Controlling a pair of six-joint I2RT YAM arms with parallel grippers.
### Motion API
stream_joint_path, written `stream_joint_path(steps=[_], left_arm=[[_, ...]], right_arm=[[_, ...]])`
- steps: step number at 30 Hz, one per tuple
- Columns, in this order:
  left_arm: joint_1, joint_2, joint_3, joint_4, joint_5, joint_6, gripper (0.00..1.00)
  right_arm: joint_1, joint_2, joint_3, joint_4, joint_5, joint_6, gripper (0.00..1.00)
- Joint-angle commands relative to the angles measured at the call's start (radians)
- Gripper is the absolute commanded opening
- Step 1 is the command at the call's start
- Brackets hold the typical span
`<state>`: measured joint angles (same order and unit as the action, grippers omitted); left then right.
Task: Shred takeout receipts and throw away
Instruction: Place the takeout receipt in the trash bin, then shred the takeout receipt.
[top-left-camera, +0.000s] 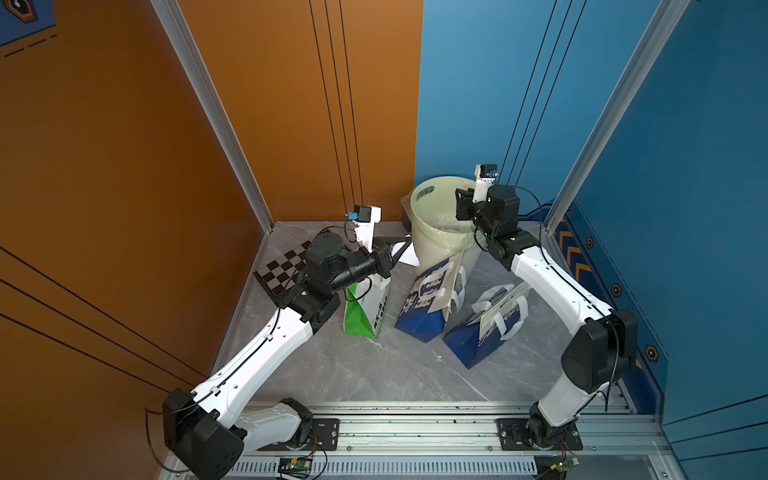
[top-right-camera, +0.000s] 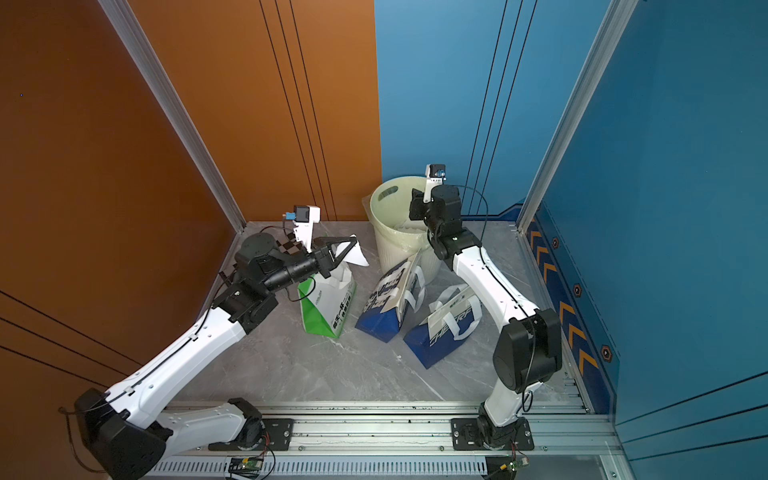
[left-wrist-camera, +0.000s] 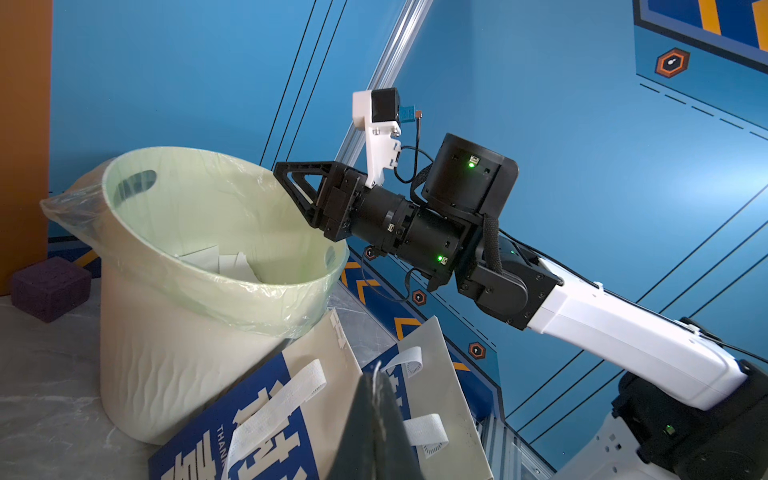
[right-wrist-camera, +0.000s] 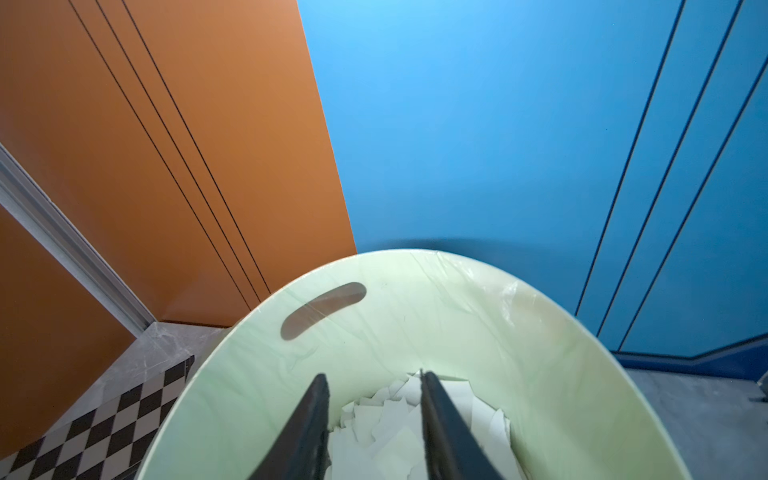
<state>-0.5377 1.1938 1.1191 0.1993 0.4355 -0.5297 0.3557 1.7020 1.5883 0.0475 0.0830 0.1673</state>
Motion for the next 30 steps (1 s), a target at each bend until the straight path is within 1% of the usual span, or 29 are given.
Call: stream_joint_path(steps=[1,5,7,12,15,19,23,27,30], left_arm=[[0.008,-0.028,-0.027,0.037,-0.039,-0.025,0.00],[0.035,-0.030,-0.055,0.082,-0.058,-0.063,0.00],[0.048,-0.027,-0.062,0.101,-0.071,-0.085,0.00],[0.071,-0.011,-0.067,0.152,-0.066,-0.134,0.00],[0.076,-0.004,-0.065,0.184,-0.054,-0.149,0.00],[0.078,0.013,-0.062,0.250,-0.036,-0.190,0.00],[0.074,0.045,-0.058,0.360,-0.026,-0.281,0.00],[0.066,0.083,-0.047,0.449,-0.019,-0.352,0.00],[0.058,0.111,-0.015,0.463,-0.008,-0.364,0.00]], right_arm=[[0.012,-0.023,0.056,-0.085,0.029,-0.044,0.53],[0.013,-0.076,0.042,-0.118,-0.013,-0.076,0.64],[0.012,-0.118,0.013,-0.120,-0.043,-0.081,0.68],[0.012,-0.252,-0.086,-0.113,-0.169,-0.053,0.73],[0.011,-0.361,-0.192,-0.070,-0.269,-0.007,0.74],[0.011,-0.504,-0.333,0.008,-0.384,0.084,0.74],[0.012,-0.604,-0.438,0.086,-0.509,0.204,0.73],[0.015,-0.659,-0.549,0.236,-0.631,0.364,0.74],[0.034,-0.653,-0.615,0.361,-0.676,0.496,0.75]])
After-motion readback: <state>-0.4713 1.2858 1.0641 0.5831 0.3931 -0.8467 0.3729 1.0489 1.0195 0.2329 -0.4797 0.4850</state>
